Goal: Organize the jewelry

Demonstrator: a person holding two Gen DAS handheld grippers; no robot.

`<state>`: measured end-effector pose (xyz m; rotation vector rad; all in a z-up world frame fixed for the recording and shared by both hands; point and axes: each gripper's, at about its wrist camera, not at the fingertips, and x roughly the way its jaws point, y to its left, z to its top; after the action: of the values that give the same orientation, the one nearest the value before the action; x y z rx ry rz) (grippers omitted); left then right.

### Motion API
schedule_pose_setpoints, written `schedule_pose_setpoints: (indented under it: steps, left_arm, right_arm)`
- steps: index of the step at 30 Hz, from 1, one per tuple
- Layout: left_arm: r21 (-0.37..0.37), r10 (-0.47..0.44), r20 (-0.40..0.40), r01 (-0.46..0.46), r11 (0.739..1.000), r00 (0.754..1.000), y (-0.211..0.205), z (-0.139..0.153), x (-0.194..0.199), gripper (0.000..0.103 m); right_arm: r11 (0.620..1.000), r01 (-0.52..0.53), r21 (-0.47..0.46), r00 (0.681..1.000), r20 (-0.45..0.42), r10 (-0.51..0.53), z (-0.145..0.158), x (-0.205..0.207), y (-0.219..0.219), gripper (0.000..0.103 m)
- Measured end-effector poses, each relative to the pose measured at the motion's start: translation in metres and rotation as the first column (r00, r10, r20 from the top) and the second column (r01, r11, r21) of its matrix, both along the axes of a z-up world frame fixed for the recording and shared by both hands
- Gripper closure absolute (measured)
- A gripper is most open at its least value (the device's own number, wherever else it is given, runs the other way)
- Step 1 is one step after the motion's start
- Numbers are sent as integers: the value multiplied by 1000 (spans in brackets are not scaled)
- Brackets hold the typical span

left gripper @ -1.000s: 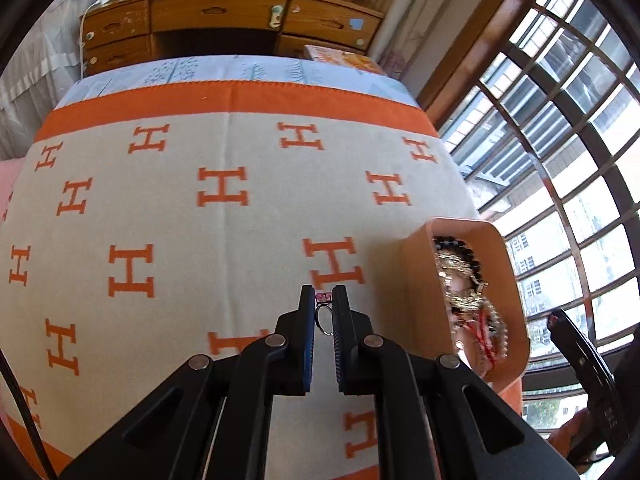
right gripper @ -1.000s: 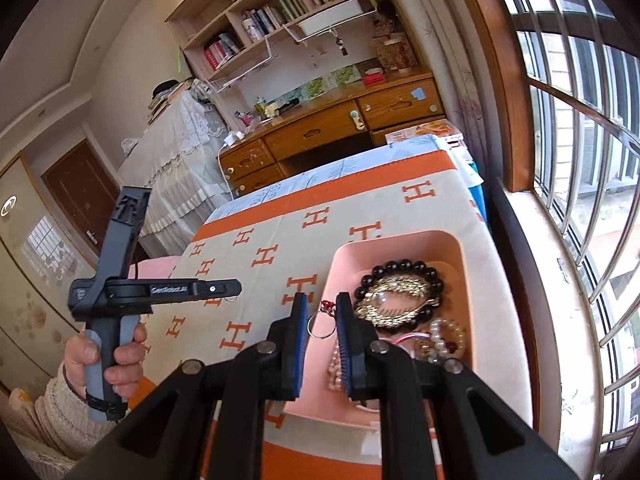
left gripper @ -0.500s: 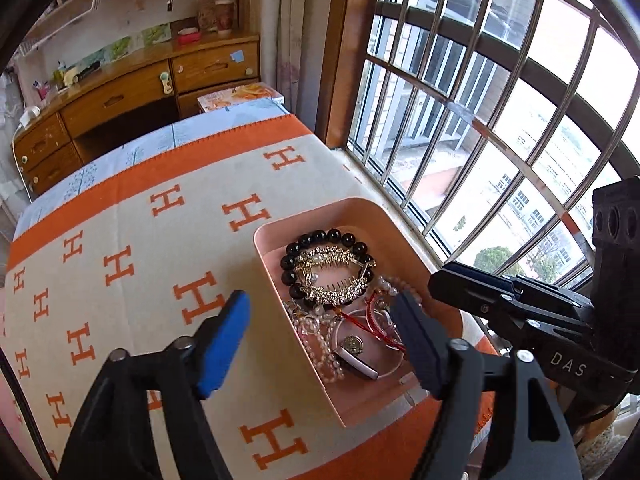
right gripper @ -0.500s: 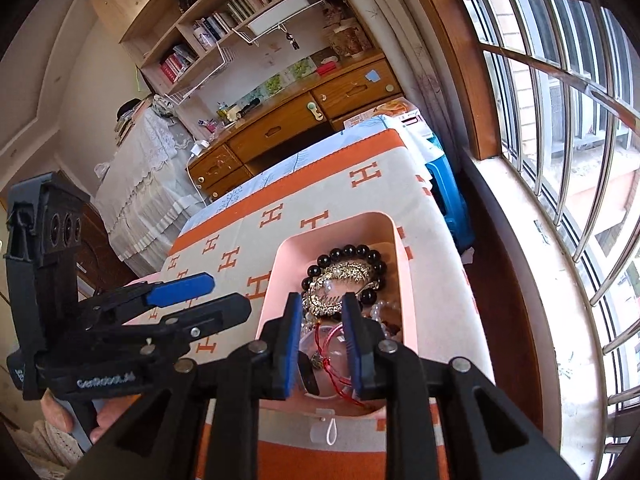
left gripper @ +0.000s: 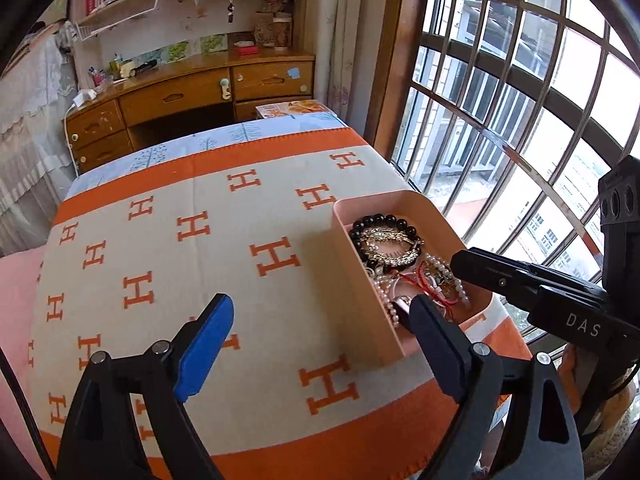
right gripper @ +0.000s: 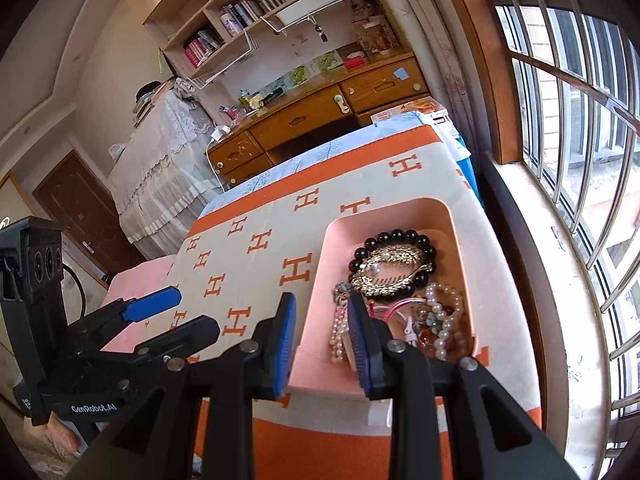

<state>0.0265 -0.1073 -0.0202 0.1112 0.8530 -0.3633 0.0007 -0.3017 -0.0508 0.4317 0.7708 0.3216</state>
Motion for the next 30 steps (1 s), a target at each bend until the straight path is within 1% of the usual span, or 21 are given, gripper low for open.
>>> schedule_pose_setpoints:
  steps: [3,5,6,8,10,12,14,17,19,23,26,30]
  left_arm:
    - [26,65,48,-66,997,997,19,9,-15,13]
    - [39,117,80,-120,992,990,33,16,-25,8]
    - [45,142,99,-147,988,985,40,20,-30,1]
    - [60,199,145,-209,976,969,54,27,-42,1]
    - [80,240,184,-257,963,953,66,32,-52,1]
    - [94,272,205,-295,951,940,76,35,-61,1]
    - [101,309,214,-336,937,927,86,35,-68,1]
    - [100,343,220,-371,923,913,96,35,-76,1]
    - [104,361,235,-393,914,902,99,36,-80,1]
    - [122,410,248,-448,886,878,102,36,-85,1]
    - [130,435,229,-470,873,871,104,32,-84,1]
    - [111,444,216,-474,874,869,106,32,-86,1]
  right_arm:
    - [1000,-8,-27,1000,25,8,12,-11,15,76]
    - [999,-5,-45,999,42,7,20,-19,25,76]
    - [998,-3,-56,999,51,6,24,-24,30,74]
    - [997,9,-71,998,63,-4,33,-32,39,63]
    - [997,9,-80,997,78,-2,42,-40,50,59]
    - [996,-3,-88,995,98,12,50,-46,62,59]
    - [994,-8,-111,993,119,21,56,-52,75,57]
    - [987,-18,-157,990,132,39,61,-56,94,55]
    - [984,-24,-174,989,137,49,62,-58,101,55]
    - [980,-20,-196,988,147,49,63,-64,109,55]
    - [974,-12,-225,986,158,49,62,-70,115,55]
    - [973,-10,-230,986,158,48,62,-71,118,55]
